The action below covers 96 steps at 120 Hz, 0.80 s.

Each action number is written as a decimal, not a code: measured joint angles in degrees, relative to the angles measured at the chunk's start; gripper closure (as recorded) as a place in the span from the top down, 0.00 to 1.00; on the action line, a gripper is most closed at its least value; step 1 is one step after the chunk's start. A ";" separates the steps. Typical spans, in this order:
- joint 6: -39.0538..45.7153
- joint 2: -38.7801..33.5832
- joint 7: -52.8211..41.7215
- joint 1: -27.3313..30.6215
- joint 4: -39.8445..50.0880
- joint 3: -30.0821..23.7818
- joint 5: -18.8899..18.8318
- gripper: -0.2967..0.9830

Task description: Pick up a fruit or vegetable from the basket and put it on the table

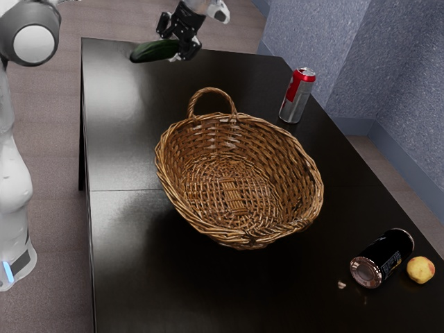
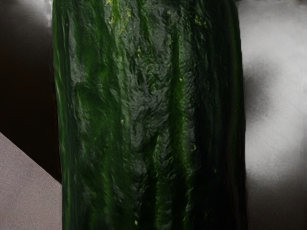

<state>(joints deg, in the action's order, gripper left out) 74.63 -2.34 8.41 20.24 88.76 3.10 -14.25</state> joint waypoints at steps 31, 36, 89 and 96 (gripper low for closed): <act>6.29 3.59 -7.50 -1.20 0.11 -0.04 2.44 0.48; 6.79 3.69 -8.56 -1.47 0.11 0.12 2.93 0.56; 5.13 4.49 -12.32 -2.61 -9.71 -0.09 3.36 0.76; 5.92 5.74 -11.80 -7.68 -10.12 -0.13 3.31 0.76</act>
<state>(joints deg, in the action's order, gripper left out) 80.55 3.40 -3.39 12.56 78.64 2.97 -10.94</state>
